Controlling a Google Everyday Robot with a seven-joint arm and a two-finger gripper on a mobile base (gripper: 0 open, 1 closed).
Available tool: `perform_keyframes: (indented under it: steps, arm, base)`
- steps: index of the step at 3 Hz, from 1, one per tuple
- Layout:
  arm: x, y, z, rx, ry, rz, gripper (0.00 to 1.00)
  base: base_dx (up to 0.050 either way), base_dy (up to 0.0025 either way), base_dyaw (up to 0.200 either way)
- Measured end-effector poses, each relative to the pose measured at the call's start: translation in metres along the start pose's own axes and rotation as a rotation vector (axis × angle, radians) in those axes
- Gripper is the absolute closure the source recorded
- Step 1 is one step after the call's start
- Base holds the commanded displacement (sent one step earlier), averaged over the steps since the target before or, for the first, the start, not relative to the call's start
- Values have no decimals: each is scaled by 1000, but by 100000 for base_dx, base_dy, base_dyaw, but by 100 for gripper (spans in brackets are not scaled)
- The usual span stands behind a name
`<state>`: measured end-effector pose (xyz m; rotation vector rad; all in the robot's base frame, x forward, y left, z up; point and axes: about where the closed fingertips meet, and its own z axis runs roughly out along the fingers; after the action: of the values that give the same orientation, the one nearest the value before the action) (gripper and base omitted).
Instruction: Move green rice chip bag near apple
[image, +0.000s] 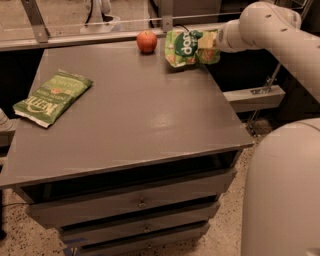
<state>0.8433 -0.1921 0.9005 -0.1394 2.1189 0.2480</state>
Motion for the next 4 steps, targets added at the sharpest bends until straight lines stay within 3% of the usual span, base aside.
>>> perform_keyframes:
  steps: [2,3,4]
  arm:
    - [9,-3,13,1,-25,121,100]
    - [11,2,21,-21,-22,156,100]
    - [13,8,28,-57,-10,175,82]
  base:
    - [0,0,0]
    - [0,0,0]
    - [0,0,0]
